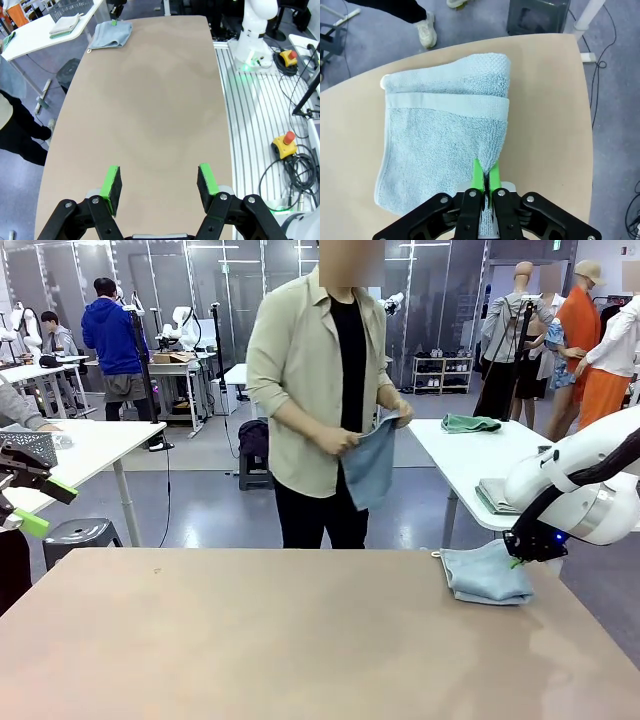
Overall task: Fold the towels and place them in the basket.
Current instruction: Place the folded Towel with hook on the right side of the table.
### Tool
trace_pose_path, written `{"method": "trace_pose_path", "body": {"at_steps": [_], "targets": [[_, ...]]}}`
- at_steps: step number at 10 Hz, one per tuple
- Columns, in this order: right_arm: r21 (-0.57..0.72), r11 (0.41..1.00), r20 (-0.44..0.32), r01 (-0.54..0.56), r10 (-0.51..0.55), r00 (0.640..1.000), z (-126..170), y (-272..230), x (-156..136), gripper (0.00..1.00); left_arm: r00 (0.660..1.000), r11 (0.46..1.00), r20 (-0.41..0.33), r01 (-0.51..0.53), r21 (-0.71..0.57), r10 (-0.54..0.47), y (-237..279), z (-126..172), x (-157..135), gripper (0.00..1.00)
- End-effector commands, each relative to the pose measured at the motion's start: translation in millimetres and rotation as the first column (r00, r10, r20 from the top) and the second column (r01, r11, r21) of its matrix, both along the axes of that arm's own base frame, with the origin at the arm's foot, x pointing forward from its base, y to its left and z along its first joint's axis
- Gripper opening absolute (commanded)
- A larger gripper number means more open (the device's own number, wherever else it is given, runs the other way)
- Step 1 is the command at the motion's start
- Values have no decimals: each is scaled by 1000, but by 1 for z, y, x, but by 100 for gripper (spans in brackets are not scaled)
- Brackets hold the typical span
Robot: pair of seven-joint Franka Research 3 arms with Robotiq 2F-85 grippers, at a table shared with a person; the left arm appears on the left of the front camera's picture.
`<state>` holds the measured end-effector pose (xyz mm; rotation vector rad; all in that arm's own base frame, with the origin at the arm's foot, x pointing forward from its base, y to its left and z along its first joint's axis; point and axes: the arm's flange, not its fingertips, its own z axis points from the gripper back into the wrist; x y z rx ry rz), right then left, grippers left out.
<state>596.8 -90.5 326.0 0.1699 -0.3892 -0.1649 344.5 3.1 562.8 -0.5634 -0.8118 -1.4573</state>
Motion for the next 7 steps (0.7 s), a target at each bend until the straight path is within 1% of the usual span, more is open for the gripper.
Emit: {"method": "trace_pose_path", "body": {"at_steps": [1,2,3,4,5,6,7], "targets": [[8,999,1,-40,40,999,0,-9,2,25,1000,999,16,21,-26,-20,0,2,0,77],[7,999,-2,-41,41,999,0,-10,2,42,1000,999,16,21,-26,-20,0,2,0,77],[4,999,-7,-44,44,999,1,-11,3,45,1000,999,16,21,-26,-20,0,2,0,77],[-1,999,-16,-50,50,999,4,-13,3,62,1000,999,16,21,-26,-20,0,2,0,77],[-10,999,-23,-50,50,998,9,-15,3,65,1000,999,16,21,-26,-20,0,2,0,77],[-17,999,-25,-51,50,998,19,-19,2,82,1000,999,16,21,-26,-20,0,2,0,77],[-22,999,-27,-45,45,999,37,-24,-4,82,1000,999,16,21,-26,-20,0,2,0,77]]}}
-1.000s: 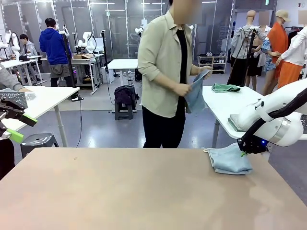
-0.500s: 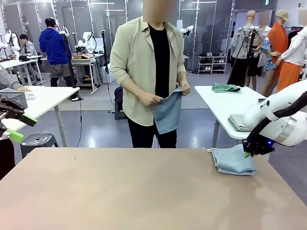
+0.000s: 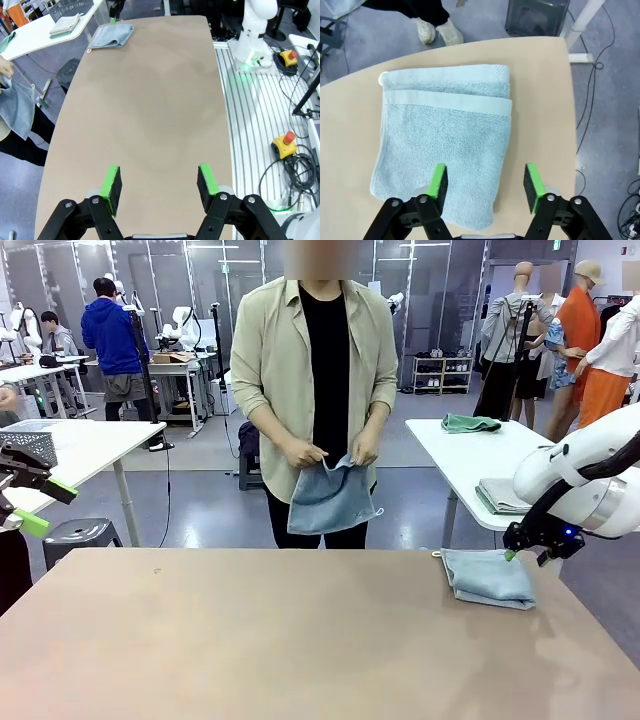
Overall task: Fold the towels and place them in the basket.
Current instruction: Place the folded Towel with hook on the right side of the table, then when a person lays out a Towel with hook on the table, fold it in half twice.
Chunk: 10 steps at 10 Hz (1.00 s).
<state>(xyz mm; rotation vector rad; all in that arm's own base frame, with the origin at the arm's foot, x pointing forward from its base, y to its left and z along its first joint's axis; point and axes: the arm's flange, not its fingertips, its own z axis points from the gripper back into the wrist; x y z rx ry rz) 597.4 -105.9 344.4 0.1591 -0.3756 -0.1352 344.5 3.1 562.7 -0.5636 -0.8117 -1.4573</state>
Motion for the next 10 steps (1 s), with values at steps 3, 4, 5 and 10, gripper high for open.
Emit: {"method": "trace_pose_path", "body": {"at_steps": [3,4,5,10], "targets": [[14,999,-83,-37,38,996,77,6,-44,82,1000,999,17,21,-26,-20,0,2,0,77],[47,997,-105,-54,59,993,95,18,-61,82,1000,999,17,21,-26,-20,0,2,0,77],[53,997,-112,-60,66,992,109,30,-79,82,1000,999,17,21,-26,-20,0,2,0,77],[79,996,-164,-36,49,985,136,77,-146,82,1000,999,17,21,-26,-20,0,2,0,77]]}}
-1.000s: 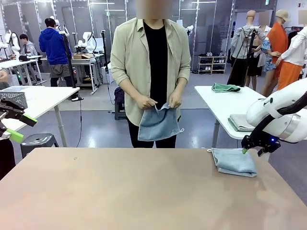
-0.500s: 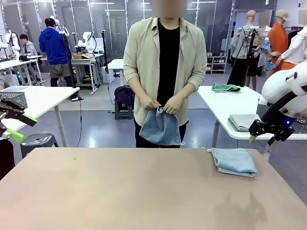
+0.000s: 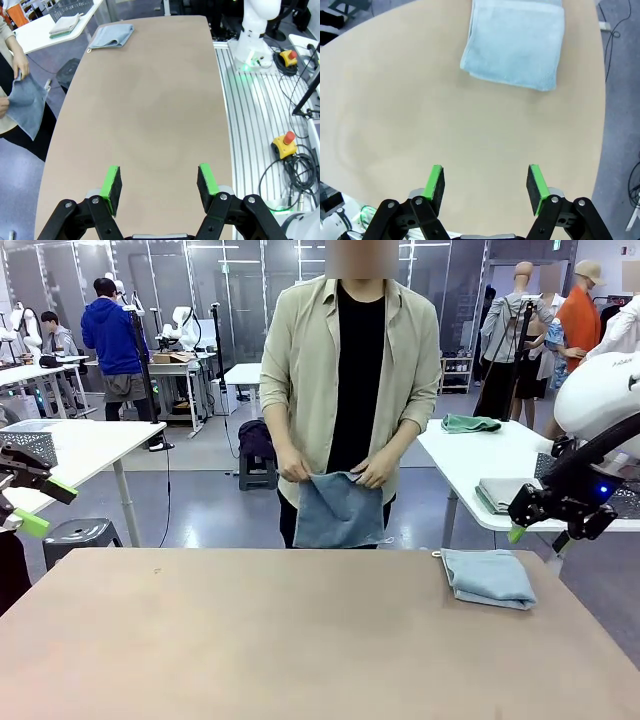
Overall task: Fold the towels and place them in the basket.
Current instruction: When a person lays out a Towel with hook on the table, fold it in half twice.
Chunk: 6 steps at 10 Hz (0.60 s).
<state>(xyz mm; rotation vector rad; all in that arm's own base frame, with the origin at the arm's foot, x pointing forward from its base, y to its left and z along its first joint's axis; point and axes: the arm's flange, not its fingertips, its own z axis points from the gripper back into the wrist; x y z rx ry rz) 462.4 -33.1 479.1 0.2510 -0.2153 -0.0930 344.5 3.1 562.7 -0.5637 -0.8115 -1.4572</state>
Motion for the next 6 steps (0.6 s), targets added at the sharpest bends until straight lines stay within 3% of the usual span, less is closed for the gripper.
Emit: {"method": "trace_pose_path", "body": {"at_steps": [1,6], "targets": [[-15,1000,-27,11,-12,1000,4,12,-19,82,1000,999,17,21,-26,-20,0,2,0,77],[-43,999,-28,-23,22,999,19,36,-46,82,1000,999,17,21,-26,-20,0,2,0,77]]}}
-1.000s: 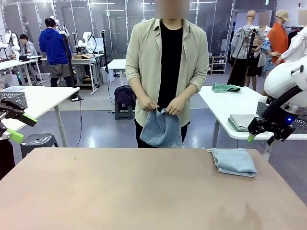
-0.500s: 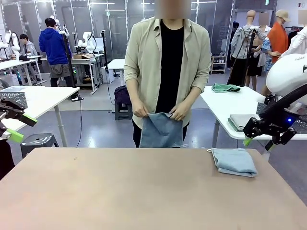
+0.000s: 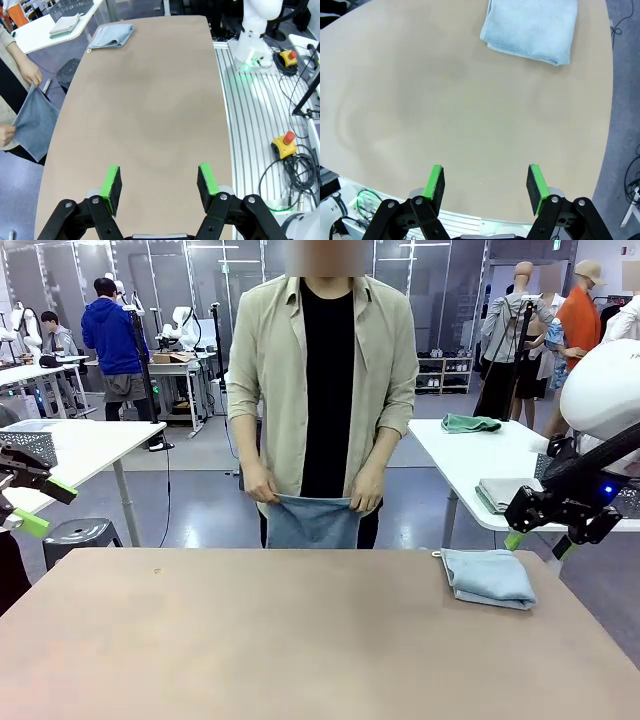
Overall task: Fold the towels and place them in the basket.
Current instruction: When a person lays out a Towel with hook on the table, fold it in half twice.
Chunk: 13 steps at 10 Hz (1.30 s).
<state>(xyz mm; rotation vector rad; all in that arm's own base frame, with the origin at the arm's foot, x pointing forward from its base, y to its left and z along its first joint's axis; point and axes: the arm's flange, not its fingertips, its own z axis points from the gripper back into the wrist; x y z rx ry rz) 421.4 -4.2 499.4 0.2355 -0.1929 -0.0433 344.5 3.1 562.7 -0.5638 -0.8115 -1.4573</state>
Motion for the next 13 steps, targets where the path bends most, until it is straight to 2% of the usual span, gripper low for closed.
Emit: {"method": "trace_pose_path", "body": {"at_steps": [1,3,6,7,9,11,13], "targets": [[-25,1000,-31,6,-7,1000,0,10,-5,82,1000,999,17,21,-26,-20,0,2,0,77],[-6,999,-47,-47,46,998,26,17,-16,82,1000,999,17,21,-26,-20,0,2,0,77],[-9,997,-46,-72,72,996,66,18,-45,82,1000,1000,0,0,0,0,0,0,0,78],[1,996,-36,-84,84,996,73,16,-57,82,1000,998,29,7,-66,-5,14,48,-17,78],[36,991,-17,-128,128,992,85,11,-74,82,998,997,60,-8,-81,12,39,104,-37,78],[46,988,3,-149,149,989,95,13,-88,82,996,997,84,-13,-76,20,51,128,-48,78],[51,983,13,-176,175,984,98,16,-97,82,997,996,78,-9,-91,16,56,133,-52,78]]}}
